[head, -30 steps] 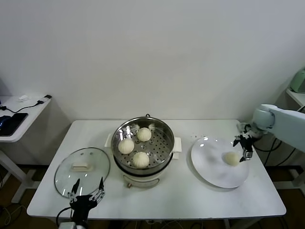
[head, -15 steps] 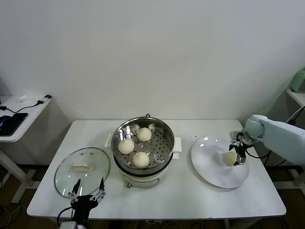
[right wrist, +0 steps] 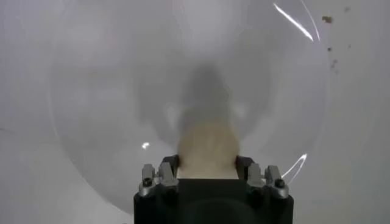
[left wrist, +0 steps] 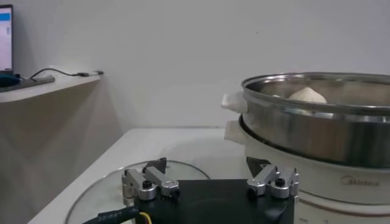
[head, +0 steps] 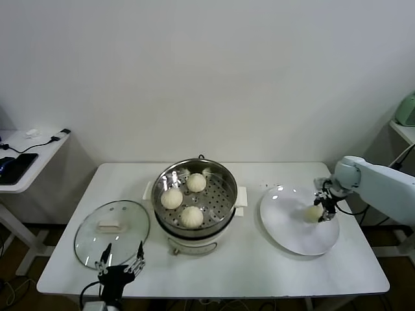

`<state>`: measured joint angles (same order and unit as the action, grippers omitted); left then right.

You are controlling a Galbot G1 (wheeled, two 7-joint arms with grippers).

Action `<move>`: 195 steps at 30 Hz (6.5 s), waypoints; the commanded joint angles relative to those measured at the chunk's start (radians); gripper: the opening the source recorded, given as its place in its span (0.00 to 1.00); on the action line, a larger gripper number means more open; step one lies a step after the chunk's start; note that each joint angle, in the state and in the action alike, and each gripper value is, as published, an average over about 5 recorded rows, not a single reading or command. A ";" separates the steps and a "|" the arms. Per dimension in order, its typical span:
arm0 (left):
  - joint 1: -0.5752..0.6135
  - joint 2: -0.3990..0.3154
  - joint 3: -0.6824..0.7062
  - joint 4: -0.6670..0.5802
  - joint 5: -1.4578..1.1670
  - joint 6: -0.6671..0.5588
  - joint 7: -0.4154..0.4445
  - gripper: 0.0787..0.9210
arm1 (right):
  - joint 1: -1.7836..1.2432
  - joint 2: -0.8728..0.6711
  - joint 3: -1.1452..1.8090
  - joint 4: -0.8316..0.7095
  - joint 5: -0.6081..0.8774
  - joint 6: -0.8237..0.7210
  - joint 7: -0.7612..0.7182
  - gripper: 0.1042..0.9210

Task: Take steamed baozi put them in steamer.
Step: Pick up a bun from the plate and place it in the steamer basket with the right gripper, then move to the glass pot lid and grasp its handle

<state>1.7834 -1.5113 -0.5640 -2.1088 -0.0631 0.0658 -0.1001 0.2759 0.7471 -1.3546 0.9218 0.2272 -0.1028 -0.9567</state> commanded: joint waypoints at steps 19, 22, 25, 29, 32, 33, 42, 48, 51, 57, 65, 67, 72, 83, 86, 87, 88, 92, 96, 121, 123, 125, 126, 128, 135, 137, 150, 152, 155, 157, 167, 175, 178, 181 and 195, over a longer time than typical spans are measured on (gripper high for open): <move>-0.031 0.010 0.044 -0.016 0.010 0.025 0.006 0.88 | 0.986 0.286 -0.574 0.637 0.876 -0.194 0.038 0.63; -0.038 0.013 0.046 -0.011 0.007 0.025 0.006 0.88 | 0.934 0.370 -0.536 0.636 0.926 -0.224 0.083 0.63; -0.046 0.013 0.046 -0.004 0.004 0.024 0.006 0.88 | 0.866 0.446 -0.510 0.611 0.947 -0.243 0.119 0.63; -0.050 0.014 0.047 0.000 0.001 0.026 0.007 0.88 | 0.751 0.526 -0.486 0.541 0.945 -0.263 0.160 0.63; -0.050 0.018 0.043 0.001 -0.004 0.026 0.008 0.88 | 0.656 0.565 -0.473 0.478 0.928 -0.278 0.191 0.63; -0.050 0.019 0.042 0.001 -0.007 0.026 0.008 0.88 | 0.632 0.573 -0.471 0.461 0.919 -0.283 0.200 0.63; -0.050 0.026 0.029 0.020 -0.019 0.024 0.008 0.88 | 0.497 0.575 -0.465 0.388 0.840 -0.307 0.259 0.63; -0.050 0.025 0.032 0.027 -0.019 0.022 0.007 0.88 | 0.454 0.564 -0.459 0.359 0.805 -0.301 0.267 0.63; -0.052 0.023 0.033 0.029 -0.019 0.022 0.007 0.88 | 0.446 0.563 -0.458 0.341 0.792 -0.295 0.263 0.63; -0.051 0.021 0.033 0.027 -0.018 0.022 0.006 0.88 | 0.453 0.557 -0.453 0.335 0.794 -0.271 0.246 0.63; -0.040 0.023 0.031 0.018 -0.021 0.016 0.005 0.88 | 0.496 0.499 -0.405 0.336 0.806 -0.192 0.134 0.81; -0.036 0.024 0.029 0.013 -0.025 0.011 0.002 0.88 | 0.518 0.461 -0.387 0.342 0.810 -0.174 0.102 0.86; -0.023 0.028 0.023 -0.002 -0.047 0.000 0.001 0.88 | 0.567 0.307 -0.297 0.385 0.859 -0.161 0.125 0.88; -0.065 0.029 -0.005 -0.005 -0.041 -0.004 -0.011 0.88 | 0.252 -0.004 0.245 0.403 0.719 -0.163 0.696 0.88; -0.081 0.038 -0.015 0.003 -0.037 -0.010 -0.008 0.88 | 0.105 -0.087 0.421 0.456 0.656 -0.178 0.790 0.88; -0.082 0.042 -0.017 0.005 -0.037 -0.012 -0.007 0.88 | 0.051 -0.110 0.479 0.473 0.642 -0.179 0.818 0.88; -0.084 0.047 -0.020 0.009 -0.037 -0.014 -0.006 0.88 | -0.017 -0.136 0.551 0.491 0.628 -0.175 0.847 0.88; -0.084 0.061 -0.028 0.026 -0.037 -0.020 -0.005 0.88 | -0.364 -0.220 0.873 0.564 0.571 -0.152 0.900 0.88; -0.088 0.062 -0.029 0.040 -0.029 -0.024 -0.006 0.88 | -0.760 -0.239 1.260 0.634 0.489 -0.124 0.893 0.88; -0.095 0.103 -0.050 0.144 0.294 -0.116 -0.119 0.88 | -1.669 0.404 1.914 0.646 0.215 0.395 0.890 0.88; -0.102 0.126 -0.059 0.170 0.417 -0.143 -0.173 0.88 | -1.680 0.433 1.914 0.653 0.206 0.388 0.909 0.88; -0.110 0.143 -0.070 0.201 0.581 -0.163 -0.239 0.88 | -1.683 0.452 1.915 0.655 0.199 0.381 0.919 0.88; -0.114 0.152 -0.076 0.220 0.696 -0.168 -0.287 0.88 | -1.685 0.458 1.915 0.656 0.197 0.377 0.923 0.88; -0.124 0.164 -0.088 0.265 0.908 -0.165 -0.372 0.88 | -1.690 0.464 1.914 0.659 0.198 0.366 0.928 0.88; -0.145 0.207 -0.073 0.418 1.330 -0.096 -0.453 0.88 | -1.683 0.473 1.897 0.666 0.190 0.327 0.943 0.88; -0.155 0.214 -0.064 0.451 1.386 -0.095 -0.431 0.88 | -1.678 0.473 1.894 0.670 0.185 0.317 0.944 0.88; -0.320 0.251 -0.057 0.577 1.338 -0.021 -0.267 0.88 | -1.692 0.469 1.894 0.704 0.159 0.300 0.932 0.88; -0.343 0.255 -0.055 0.588 1.335 -0.009 -0.264 0.88 | -1.694 0.469 1.897 0.703 0.157 0.301 0.931 0.88; -0.370 0.258 -0.049 0.597 1.331 0.004 -0.262 0.88 | -1.695 0.472 1.901 0.699 0.152 0.304 0.931 0.88; -0.390 0.258 -0.044 0.609 1.331 0.009 -0.263 0.88 | -1.694 0.474 1.902 0.694 0.148 0.306 0.930 0.88; -0.486 0.268 -0.024 0.711 1.338 0.003 -0.258 0.88 | -1.693 0.477 1.905 0.679 0.146 0.315 0.921 0.88; -0.516 0.273 -0.020 0.763 1.335 -0.007 -0.272 0.88 | -1.691 0.479 1.902 0.677 0.145 0.319 0.916 0.88; -0.509 0.276 -0.018 0.764 1.335 -0.013 -0.272 0.87 | -1.689 0.479 1.900 0.674 0.143 0.321 0.915 0.88; -0.503 0.274 -0.015 0.769 1.337 -0.017 -0.273 0.80 | -1.690 0.481 1.897 0.672 0.139 0.323 0.914 0.88; -0.502 0.275 -0.016 0.766 1.335 -0.020 -0.272 0.32 | -1.693 0.490 1.896 0.681 0.121 0.319 0.915 0.88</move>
<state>1.2867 -1.2403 -0.5788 -1.3421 1.2724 0.0474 -0.3720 -1.4166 1.2376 0.5400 1.6009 0.3540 0.2178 -0.0424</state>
